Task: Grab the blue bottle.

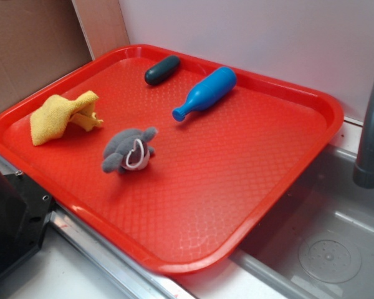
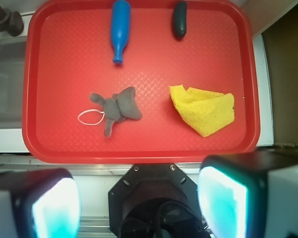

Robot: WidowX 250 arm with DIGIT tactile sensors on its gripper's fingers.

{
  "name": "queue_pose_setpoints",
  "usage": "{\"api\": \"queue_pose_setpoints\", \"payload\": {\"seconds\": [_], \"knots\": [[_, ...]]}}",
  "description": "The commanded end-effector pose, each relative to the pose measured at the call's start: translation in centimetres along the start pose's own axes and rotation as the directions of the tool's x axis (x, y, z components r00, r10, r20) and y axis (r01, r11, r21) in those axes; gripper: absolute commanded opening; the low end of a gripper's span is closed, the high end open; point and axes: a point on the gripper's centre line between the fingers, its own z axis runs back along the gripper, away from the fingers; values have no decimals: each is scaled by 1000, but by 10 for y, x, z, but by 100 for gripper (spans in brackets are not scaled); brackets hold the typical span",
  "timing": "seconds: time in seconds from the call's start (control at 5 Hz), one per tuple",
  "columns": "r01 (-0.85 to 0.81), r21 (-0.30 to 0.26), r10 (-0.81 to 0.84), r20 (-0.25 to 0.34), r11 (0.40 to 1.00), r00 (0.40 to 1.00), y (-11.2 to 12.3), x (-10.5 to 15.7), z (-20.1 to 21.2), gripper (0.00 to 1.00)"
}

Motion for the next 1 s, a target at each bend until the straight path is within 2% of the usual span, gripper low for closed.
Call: {"api": "queue_pose_setpoints", "payload": {"seconds": [0.0, 0.4, 0.6, 0.8], "knots": [[0, 0, 0, 0, 1000, 1000, 0, 0, 0, 100], [-34, 10, 33, 79, 999, 996, 5, 36, -37, 100], [-66, 12, 64, 155, 998, 986, 7, 57, -58, 100], [-133, 41, 121, 223, 990, 967, 6, 74, -70, 100]]}}
